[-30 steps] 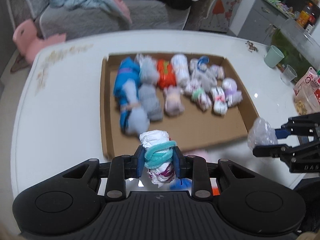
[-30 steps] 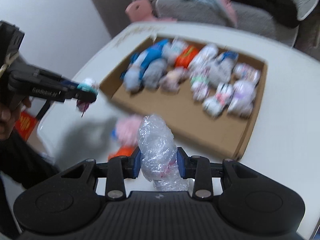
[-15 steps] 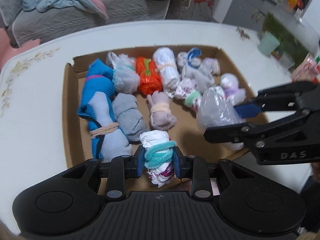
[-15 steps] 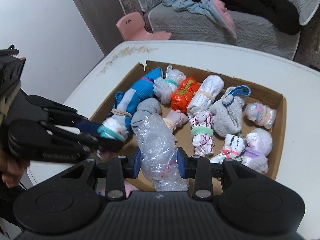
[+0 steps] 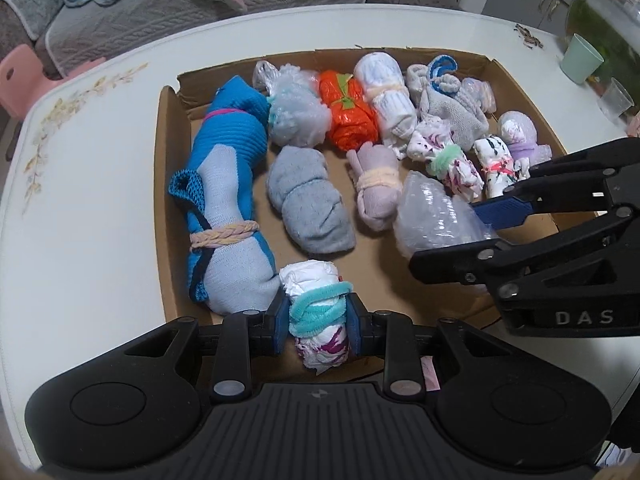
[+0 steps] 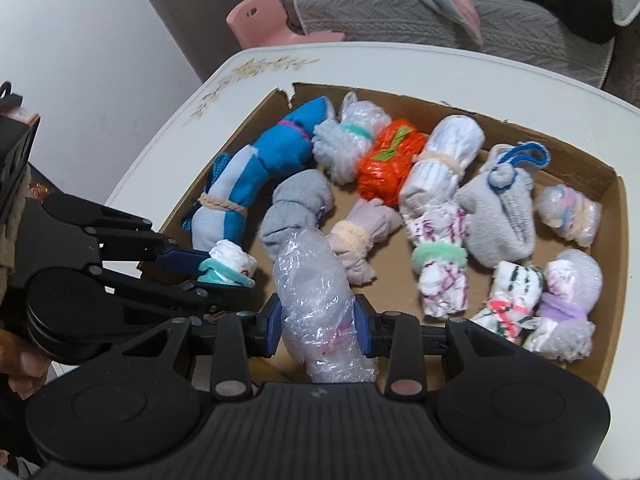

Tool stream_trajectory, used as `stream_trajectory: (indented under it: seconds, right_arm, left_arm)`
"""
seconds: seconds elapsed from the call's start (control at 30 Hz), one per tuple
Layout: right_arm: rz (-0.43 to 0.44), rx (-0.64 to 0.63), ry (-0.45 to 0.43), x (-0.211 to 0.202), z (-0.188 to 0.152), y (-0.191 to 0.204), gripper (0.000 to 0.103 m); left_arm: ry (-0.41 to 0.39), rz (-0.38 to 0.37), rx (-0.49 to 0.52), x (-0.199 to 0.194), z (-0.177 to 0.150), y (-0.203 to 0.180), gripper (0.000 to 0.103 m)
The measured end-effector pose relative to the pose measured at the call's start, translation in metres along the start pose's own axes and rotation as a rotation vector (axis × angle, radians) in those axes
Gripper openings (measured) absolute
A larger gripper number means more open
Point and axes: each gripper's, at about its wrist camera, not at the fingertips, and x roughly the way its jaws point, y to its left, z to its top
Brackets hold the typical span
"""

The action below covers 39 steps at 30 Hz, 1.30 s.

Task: Organize objects
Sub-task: 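Lower both bundles into the box beside the grey sock and open both tools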

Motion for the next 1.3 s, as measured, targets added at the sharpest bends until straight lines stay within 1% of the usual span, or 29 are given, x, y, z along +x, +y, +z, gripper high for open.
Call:
stream_trajectory:
  seconds: [0.17,0.4,0.6,0.73,0.9,1.07,1.13,1.2,1.23,1.27,1.3]
  right_arm:
    - [-0.001,-0.002,0.021,0.006,0.0,0.003,0.033]
    - [-0.007,-0.003,0.044,0.009,-0.002,0.002,0.036]
    - [-0.013,0.001,0.052,0.009,-0.005,0.001,0.036]
    - [-0.014,0.011,0.052,0.008,-0.005,-0.002,0.04]
    - [-0.001,0.036,0.051,0.007,-0.004,-0.005,0.041]
    - [-0.002,0.032,0.056,0.003,-0.004,-0.006,0.042]
    - [0.004,0.038,0.051,-0.001,-0.003,-0.007,0.044]
    - [0.042,0.08,0.048,-0.002,-0.002,-0.012,0.047]
    - [0.057,0.101,0.049,-0.001,-0.001,-0.015,0.052]
    - [0.072,0.116,0.048,0.0,-0.001,-0.016,0.054]
    - [0.09,0.129,0.049,0.0,-0.001,-0.016,0.054]
  left_arm:
    - [0.007,0.003,-0.01,0.0,0.0,0.002,0.038]
    - [0.007,0.007,-0.003,0.001,-0.001,0.001,0.037]
    - [0.014,-0.003,-0.024,0.002,-0.001,0.004,0.04]
    - [0.02,-0.015,-0.037,0.002,-0.002,0.004,0.045]
    - [0.021,-0.019,-0.044,0.0,-0.002,0.004,0.046]
    - [0.024,-0.025,-0.06,-0.005,-0.003,0.003,0.055]
    - [0.026,-0.023,-0.077,-0.009,-0.004,0.005,0.056]
    - [0.022,-0.036,-0.082,-0.013,-0.005,0.006,0.068]
    - [0.021,-0.041,-0.086,-0.015,-0.005,0.005,0.075]
    - [0.017,-0.038,-0.082,-0.017,-0.006,0.004,0.076]
    - [0.013,-0.038,-0.07,-0.019,-0.006,0.002,0.076]
